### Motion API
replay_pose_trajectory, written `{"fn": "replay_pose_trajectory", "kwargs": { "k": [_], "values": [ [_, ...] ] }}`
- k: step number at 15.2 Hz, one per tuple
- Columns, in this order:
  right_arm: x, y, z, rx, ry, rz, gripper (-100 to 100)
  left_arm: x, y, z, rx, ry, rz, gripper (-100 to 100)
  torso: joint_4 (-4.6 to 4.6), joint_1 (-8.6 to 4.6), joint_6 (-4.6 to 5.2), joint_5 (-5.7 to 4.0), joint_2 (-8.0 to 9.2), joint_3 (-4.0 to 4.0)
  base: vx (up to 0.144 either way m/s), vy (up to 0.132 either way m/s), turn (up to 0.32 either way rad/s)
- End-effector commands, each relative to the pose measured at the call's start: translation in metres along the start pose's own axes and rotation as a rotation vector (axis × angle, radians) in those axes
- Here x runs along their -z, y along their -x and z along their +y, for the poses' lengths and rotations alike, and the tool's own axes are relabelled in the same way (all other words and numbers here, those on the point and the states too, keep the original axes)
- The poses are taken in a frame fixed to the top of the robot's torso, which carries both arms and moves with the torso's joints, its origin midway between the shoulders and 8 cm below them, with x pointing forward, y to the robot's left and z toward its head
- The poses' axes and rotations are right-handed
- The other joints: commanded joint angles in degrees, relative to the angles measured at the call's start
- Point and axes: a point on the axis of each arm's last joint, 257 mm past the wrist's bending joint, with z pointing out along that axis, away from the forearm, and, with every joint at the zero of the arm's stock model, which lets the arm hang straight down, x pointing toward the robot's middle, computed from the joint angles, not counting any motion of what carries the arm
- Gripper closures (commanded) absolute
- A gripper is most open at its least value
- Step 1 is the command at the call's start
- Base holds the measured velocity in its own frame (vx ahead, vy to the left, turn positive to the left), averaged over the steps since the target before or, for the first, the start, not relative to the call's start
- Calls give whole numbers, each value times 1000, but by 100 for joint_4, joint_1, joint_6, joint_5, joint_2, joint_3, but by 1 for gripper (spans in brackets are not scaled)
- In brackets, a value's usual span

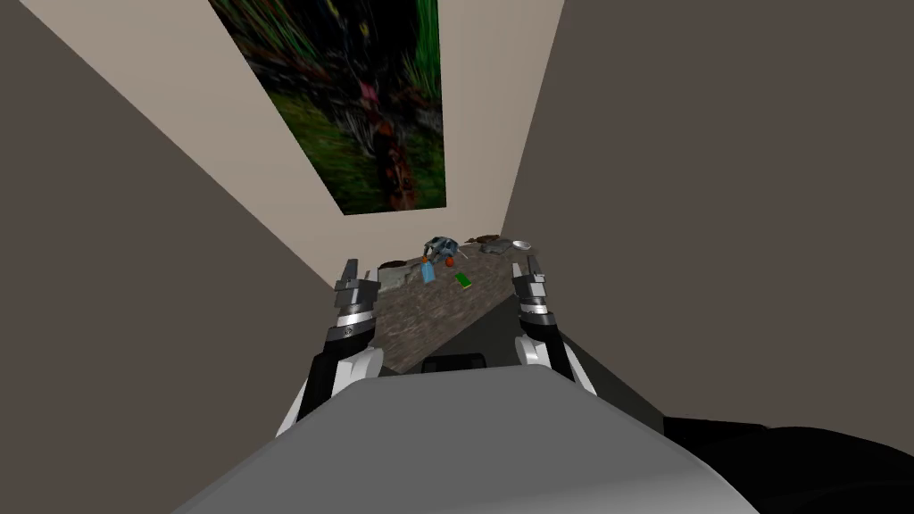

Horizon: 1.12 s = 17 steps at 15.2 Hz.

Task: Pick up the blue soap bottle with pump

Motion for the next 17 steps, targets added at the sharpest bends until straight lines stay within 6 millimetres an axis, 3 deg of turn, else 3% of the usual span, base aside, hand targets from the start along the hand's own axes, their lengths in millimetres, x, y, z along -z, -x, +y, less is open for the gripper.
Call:
{"fn": "replay_pose_trajectory", "kwargs": {
  "k": [1,8,9,10,11,12,17],
  "values": [
    [0,0,0,0,0,0,0,1,-1,7,-1,22,25,-100,0,0,0,0,0,0,2,-6,-24],
    [0,0,0,0,0,0,0,6,2,47,24,150,92,-100,-1,-4,1,-1,-5,-3,11,-16,-56],
    [0,0,0,0,0,0,0,9,5,61,36,198,105,-100,-1,-4,1,-1,-5,-3,12,-14,-77],
    [0,0,0,0,0,0,0,9,5,62,35,198,106,-100,-1,-3,1,-1,-5,-3,13,-11,-61],
    [0,0,0,0,0,0,0,12,9,77,49,251,117,-100,-1,-2,1,-1,-6,-3,16,-10,-80],
    [0,0,0,0,0,0,0,12,9,77,47,251,119,-100,-2,-1,1,0,-7,-4,15,-7,-72],
    [0,0,0,0,0,0,0,26,28,126,91,424,137,-100,-2,-1,1,0,-8,-5,15,-11,-97]
  ]
}}
